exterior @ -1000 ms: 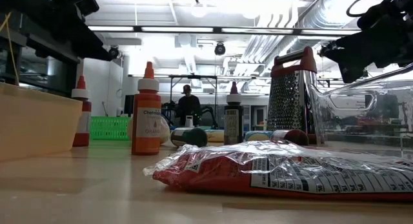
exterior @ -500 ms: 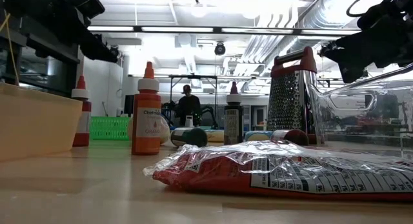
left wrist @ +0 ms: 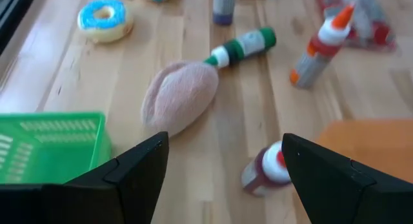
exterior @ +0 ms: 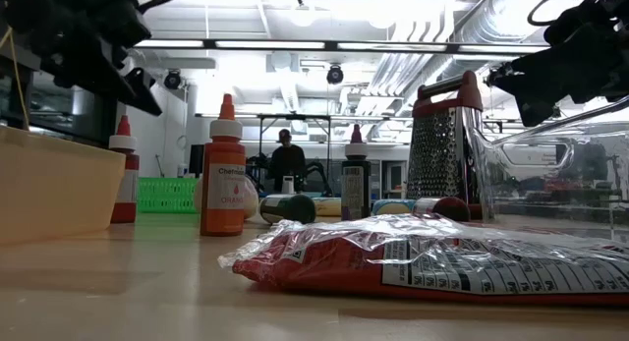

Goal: Pick & Place Food Item
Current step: Put the red paint bottle into the transparent bin

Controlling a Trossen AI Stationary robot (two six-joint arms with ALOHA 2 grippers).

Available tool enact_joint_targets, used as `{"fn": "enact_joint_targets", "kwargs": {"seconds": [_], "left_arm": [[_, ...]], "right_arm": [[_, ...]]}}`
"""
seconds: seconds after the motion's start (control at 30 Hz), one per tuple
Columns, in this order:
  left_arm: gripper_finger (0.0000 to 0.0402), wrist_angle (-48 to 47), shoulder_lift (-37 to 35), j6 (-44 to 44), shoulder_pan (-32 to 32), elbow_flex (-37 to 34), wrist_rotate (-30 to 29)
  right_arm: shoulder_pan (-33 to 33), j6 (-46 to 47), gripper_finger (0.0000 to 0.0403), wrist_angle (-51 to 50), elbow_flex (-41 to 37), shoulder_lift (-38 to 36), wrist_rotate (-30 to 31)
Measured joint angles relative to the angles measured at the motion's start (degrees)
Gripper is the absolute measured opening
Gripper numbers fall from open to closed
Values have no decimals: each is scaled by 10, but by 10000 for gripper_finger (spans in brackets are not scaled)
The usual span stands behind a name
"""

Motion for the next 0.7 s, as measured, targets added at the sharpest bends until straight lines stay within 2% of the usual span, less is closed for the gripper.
{"fn": "enact_joint_targets", "kwargs": {"seconds": [0.37, 0.7], "left_arm": [[293, -65, 8, 88, 15, 0, 13], [293, -76, 57, 113, -17, 0, -8]], "right_arm": [[0, 0, 142, 0, 0, 0, 0], [0, 0, 142, 0, 0, 0, 0]]}}
